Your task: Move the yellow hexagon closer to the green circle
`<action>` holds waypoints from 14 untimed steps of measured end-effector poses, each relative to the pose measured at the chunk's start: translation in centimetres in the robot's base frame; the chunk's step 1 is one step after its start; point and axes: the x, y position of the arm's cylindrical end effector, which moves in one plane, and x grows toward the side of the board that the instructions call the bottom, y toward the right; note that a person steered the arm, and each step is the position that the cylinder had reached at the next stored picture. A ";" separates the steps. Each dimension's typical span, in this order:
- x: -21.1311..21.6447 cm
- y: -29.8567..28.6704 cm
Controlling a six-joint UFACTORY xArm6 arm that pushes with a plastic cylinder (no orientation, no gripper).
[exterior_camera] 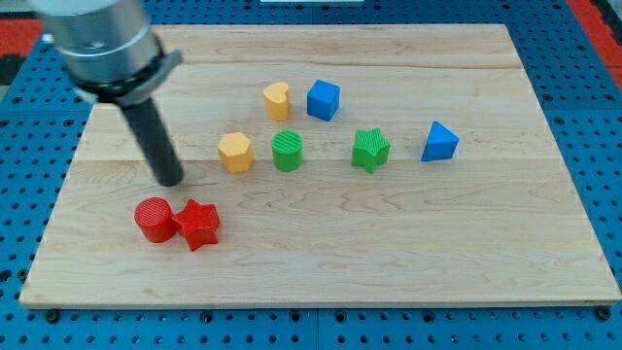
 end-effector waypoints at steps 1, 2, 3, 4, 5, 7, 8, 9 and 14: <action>-3.3 4.2; -4.1 6.0; -2.9 7.4; -4.2 11.6; -6.8 14.1; -13.9 12.4; -15.6 7.5; -11.4 7.3; -3.3 4.1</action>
